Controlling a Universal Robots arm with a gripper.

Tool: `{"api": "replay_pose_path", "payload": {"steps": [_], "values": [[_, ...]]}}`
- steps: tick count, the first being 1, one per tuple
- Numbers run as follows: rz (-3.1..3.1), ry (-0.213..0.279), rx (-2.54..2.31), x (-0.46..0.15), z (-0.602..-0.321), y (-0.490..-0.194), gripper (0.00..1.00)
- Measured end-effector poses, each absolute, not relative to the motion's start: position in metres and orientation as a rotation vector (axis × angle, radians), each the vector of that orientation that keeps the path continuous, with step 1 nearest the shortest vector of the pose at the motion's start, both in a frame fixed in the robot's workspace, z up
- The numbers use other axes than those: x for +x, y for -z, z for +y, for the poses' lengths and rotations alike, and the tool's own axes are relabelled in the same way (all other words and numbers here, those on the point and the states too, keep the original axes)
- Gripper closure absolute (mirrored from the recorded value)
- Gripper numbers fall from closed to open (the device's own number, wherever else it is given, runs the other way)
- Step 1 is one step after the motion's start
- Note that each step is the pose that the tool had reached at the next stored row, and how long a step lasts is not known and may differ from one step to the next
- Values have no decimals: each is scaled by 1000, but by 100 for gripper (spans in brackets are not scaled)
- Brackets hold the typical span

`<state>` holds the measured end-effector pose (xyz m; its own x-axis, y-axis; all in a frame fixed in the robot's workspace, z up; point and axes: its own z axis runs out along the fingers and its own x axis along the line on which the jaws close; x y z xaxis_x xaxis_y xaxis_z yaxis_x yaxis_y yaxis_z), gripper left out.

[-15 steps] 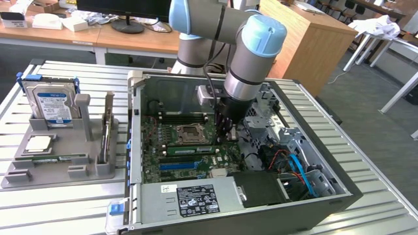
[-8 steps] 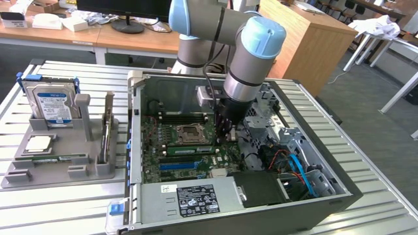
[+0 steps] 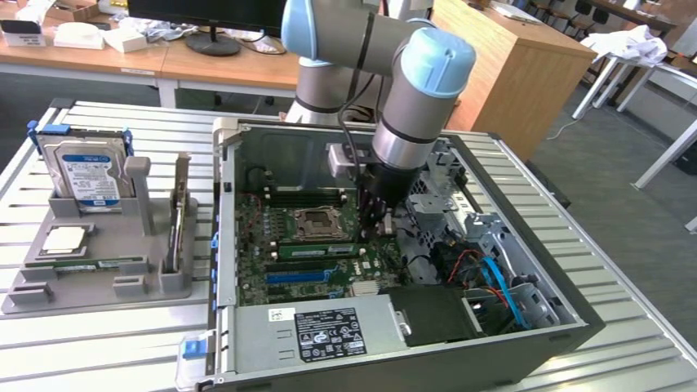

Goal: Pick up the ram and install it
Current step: 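Press down the ram until it locks into place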

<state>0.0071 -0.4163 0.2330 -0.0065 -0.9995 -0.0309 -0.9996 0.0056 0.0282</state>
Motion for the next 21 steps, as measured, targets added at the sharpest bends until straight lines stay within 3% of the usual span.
{"api": "replay_pose_path", "payload": {"steps": [21], "values": [[2226, -66, -2213, 7, -413, -226, 90]]}}
